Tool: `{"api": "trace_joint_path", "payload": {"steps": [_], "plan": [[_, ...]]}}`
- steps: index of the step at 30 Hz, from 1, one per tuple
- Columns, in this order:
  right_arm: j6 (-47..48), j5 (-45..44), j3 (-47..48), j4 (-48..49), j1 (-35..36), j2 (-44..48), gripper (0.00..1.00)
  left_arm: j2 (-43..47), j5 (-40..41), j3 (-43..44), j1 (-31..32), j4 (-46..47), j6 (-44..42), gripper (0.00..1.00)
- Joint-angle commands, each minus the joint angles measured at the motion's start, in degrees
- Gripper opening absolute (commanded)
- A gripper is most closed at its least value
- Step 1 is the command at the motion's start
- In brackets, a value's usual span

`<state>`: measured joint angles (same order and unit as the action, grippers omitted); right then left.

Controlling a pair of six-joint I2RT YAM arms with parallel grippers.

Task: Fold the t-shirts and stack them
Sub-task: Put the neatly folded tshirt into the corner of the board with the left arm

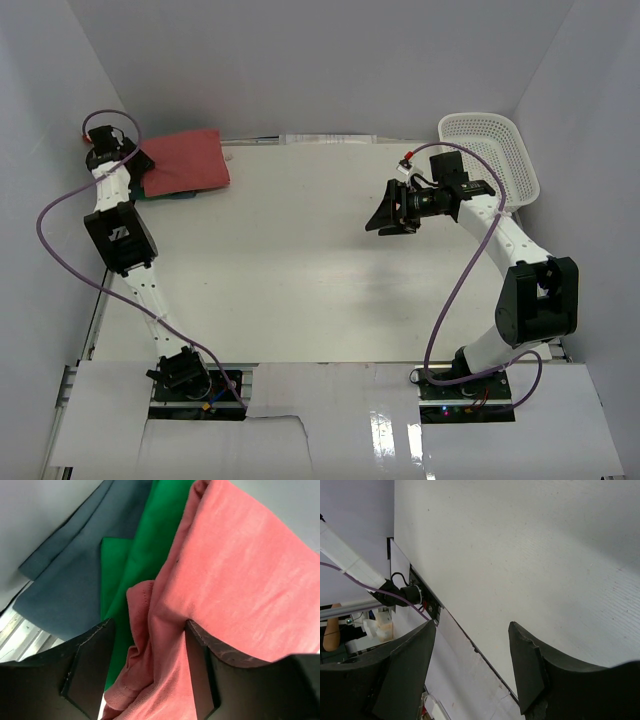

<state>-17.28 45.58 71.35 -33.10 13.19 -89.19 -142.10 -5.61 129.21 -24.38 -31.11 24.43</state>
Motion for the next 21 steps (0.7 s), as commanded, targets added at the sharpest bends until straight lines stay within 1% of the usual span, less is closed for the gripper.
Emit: {"api": "trace_joint_path", "payload": {"steps": [1, 6, 10, 11, 12, 13, 16, 20, 21], "plan": [[1.11, 1.17, -0.51, -0.3, -0.09, 1.74, 0.66, 1.39, 4.37, 2.88, -1.19, -2.11, 1.15, 0.69], [1.19, 1.17, -0.86, -0.12, -0.09, 1.74, 0.66, 3.93, 6.83, 5.7, -1.19, -1.93, 1.77, 0.72], [1.19, 1.17, -1.74, 0.23, -0.09, 2.0, 0.66, 6.83, 5.69, 6.23, -0.85, -1.41, 1.59, 0.74], [1.11, 1.35, -1.92, 0.41, -0.09, 2.0, 0.66, 8.41, 5.69, 5.45, -0.67, -1.32, 1.59, 0.74], [0.93, 1.44, -2.27, 0.84, -0.09, 2.0, 0.66, 9.29, 2.74, 4.75, -0.15, -1.06, 1.42, 0.74], [0.84, 1.53, -2.36, 1.02, -0.09, 2.0, 0.66, 10.26, 2.18, 3.95, 0.12, -0.45, 1.33, 0.74], [1.02, 1.79, -2.53, 1.11, -0.09, 2.26, 0.66, 14.3, 2.62, 0.53, 2.05, 0.08, 0.45, 0.74], [1.02, 2.05, -2.71, 1.2, -0.09, 2.7, 0.66, 19.57, 2.53, -6.06, 4.69, 1.05, -1.13, 0.73], [1.11, 2.14, -2.71, 1.29, -0.09, 2.88, 0.67, 21.06, 2.1, -8.86, 4.95, 1.05, -0.96, 0.73]]}}
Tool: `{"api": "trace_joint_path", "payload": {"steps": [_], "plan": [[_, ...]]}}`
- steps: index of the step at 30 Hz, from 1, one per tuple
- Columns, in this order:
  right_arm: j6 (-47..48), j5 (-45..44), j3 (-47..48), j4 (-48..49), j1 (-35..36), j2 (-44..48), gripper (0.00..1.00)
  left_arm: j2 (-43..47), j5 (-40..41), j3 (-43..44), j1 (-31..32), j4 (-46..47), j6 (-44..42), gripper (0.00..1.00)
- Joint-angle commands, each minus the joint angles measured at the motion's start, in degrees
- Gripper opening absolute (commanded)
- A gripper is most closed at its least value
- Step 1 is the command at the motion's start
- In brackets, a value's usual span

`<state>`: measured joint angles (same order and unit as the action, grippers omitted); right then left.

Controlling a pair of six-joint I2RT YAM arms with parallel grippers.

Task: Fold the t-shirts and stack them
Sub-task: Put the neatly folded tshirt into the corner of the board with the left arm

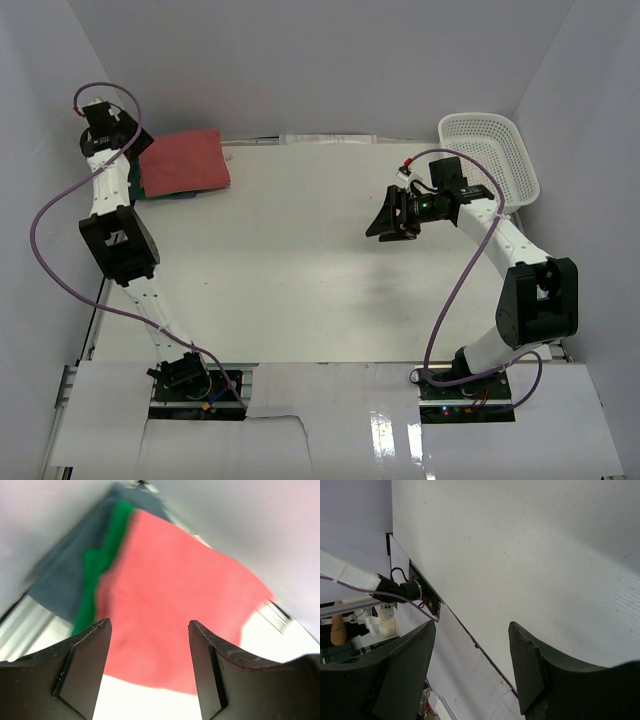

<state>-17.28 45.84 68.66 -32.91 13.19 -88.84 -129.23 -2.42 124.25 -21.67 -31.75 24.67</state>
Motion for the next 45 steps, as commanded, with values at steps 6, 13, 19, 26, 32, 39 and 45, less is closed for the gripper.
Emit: {"api": "trace_joint_path", "payload": {"steps": [6, 13, 19, 26, 32, 39, 45], "plan": [[0.84, 2.49, 0.24, 1.35, -0.09, 3.76, 0.66, 10.58, -5.67, -13.06, 2.42, 3.71, -0.67, 0.65], [0.67, 4.16, -1.16, 2.32, -0.09, 5.43, 0.66, 6.01, -6.37, -9.56, 2.42, 2.74, 1.79, 0.21], [1.63, 5.3, -3.8, 2.93, -0.09, 6.92, 0.66, 3.02, -5.15, -7.44, 2.42, 2.83, 1.44, 0.2], [1.55, 7.33, -7.14, 4.52, -0.01, 7.71, 0.66, -1.28, 3.45, -6.13, 2.42, 3.01, -0.67, 0.2], [0.58, 7.77, -7.93, 5.57, -0.09, 8.24, 0.66, -2.87, 10.85, -5.33, 2.34, 2.57, -1.55, 0.2], [-0.74, 6.89, -8.11, 6.27, -0.09, 9.3, 0.66, 4.05, 19.44, -8.03, 3.56, 2.47, -2.95, 0.18], [-1.62, 6.63, -8.11, 6.8, -0.09, 9.82, 0.66, 19.78, 22.55, -15.16, 6.2, 6.7, -4.8, 0.27]]}}
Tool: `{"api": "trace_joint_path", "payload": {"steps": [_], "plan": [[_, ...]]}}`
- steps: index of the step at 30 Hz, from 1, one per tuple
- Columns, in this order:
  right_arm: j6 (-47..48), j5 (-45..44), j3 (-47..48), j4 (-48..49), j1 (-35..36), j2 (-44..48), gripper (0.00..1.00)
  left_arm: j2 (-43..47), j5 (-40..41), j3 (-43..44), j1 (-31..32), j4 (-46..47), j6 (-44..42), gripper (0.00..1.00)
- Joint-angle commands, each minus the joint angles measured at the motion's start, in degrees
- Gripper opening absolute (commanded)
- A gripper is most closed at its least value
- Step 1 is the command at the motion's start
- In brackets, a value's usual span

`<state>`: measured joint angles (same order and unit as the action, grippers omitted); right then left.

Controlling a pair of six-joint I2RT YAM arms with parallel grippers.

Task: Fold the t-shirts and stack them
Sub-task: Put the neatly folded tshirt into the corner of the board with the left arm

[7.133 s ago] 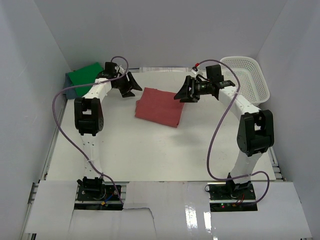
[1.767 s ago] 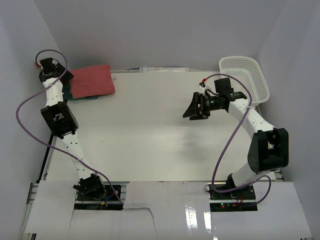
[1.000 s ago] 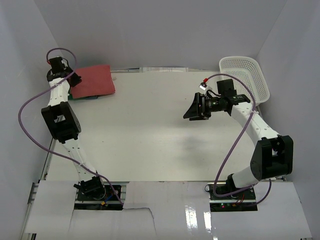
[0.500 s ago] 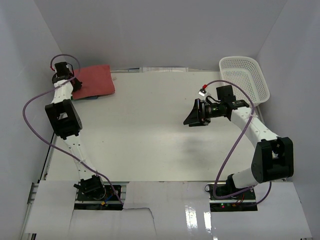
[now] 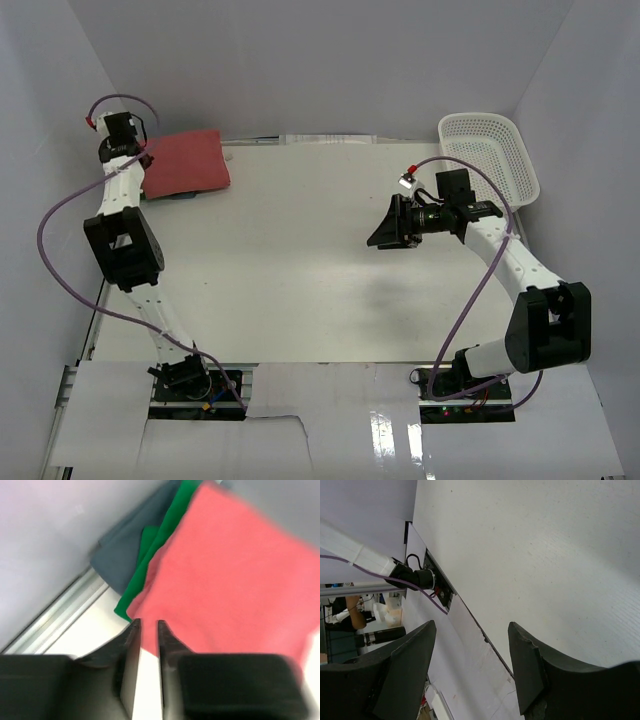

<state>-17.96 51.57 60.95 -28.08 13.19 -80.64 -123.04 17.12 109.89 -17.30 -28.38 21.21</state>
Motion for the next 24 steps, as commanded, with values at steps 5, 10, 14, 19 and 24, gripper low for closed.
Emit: {"api": "trace_joint_path", "payload": {"steps": [5, 10, 14, 19, 24], "plan": [[-1.64, -1.91, 0.14, 1.97, -0.01, 2.94, 0.66, 29.15, 4.83, -15.96, 10.15, 4.38, -5.38, 0.75], [-1.82, -7.18, 0.66, 2.59, 0.08, 5.66, 0.81, 49.6, 3.63, -31.9, 11.67, 3.43, -3.37, 0.98], [-1.9, -10.34, 0.75, 4.16, 0.43, 7.69, 0.89, 60.45, 0.64, -40.17, 11.67, -1.84, -3.02, 0.98], [-1.91, -19.65, -0.56, 6.8, 1.57, 13.31, 0.98, 69.15, -4.98, -48.35, 11.67, -6.42, -0.3, 0.98], [-0.68, -31.33, -4.16, 12.67, 3.24, 23.92, 0.94, 74.52, -8.07, -53.98, 11.76, -7.65, -0.38, 0.98]]}}
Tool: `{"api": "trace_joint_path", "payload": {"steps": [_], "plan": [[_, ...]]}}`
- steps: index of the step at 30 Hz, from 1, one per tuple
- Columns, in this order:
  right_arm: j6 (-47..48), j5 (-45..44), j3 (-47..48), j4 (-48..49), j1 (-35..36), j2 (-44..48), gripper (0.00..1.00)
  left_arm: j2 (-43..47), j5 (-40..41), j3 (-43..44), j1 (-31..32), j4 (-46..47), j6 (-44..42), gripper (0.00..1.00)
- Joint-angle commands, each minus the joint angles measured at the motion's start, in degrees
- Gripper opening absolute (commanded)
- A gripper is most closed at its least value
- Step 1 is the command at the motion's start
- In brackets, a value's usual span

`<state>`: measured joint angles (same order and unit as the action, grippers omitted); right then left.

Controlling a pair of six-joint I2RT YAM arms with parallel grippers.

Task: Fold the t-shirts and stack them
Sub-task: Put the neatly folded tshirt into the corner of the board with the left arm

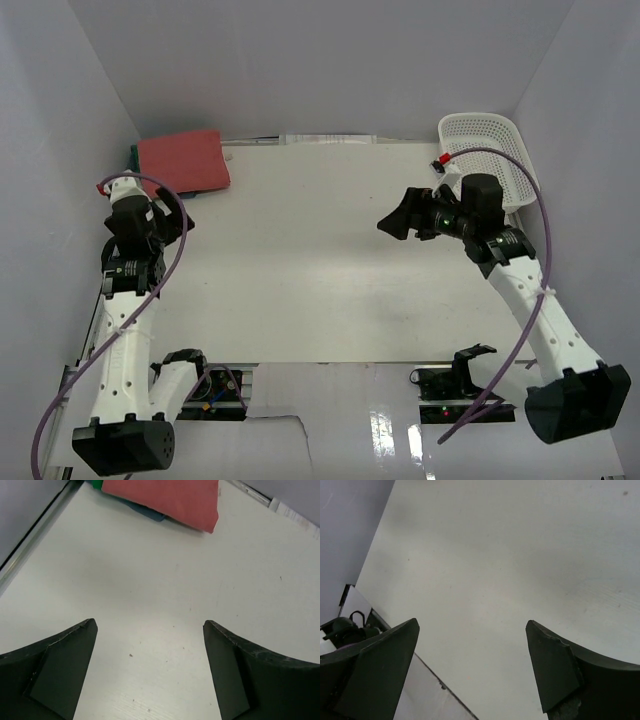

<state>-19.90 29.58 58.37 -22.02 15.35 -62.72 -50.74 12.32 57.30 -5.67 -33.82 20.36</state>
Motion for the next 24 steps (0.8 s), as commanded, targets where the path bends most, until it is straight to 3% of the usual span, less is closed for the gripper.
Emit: {"api": "trace_joint_path", "payload": {"steps": [1, 12, 24], "plan": [[1.44, -10.24, -2.2, 7.77, 1.43, 7.51, 0.9, 2.66, -3.18, -2.18, 0.13, -2.21, 0.12, 0.98], [7.95, -17.63, -8.62, 11.39, 8.38, 20.43, 0.9, 6.27, -3.7, -3.77, 0.13, -2.3, -2.25, 0.98], [7.86, -17.28, -9.06, 11.21, 8.38, 21.76, 0.9, 6.44, -2.82, -4.12, 0.13, -2.21, -2.61, 0.98]]}}
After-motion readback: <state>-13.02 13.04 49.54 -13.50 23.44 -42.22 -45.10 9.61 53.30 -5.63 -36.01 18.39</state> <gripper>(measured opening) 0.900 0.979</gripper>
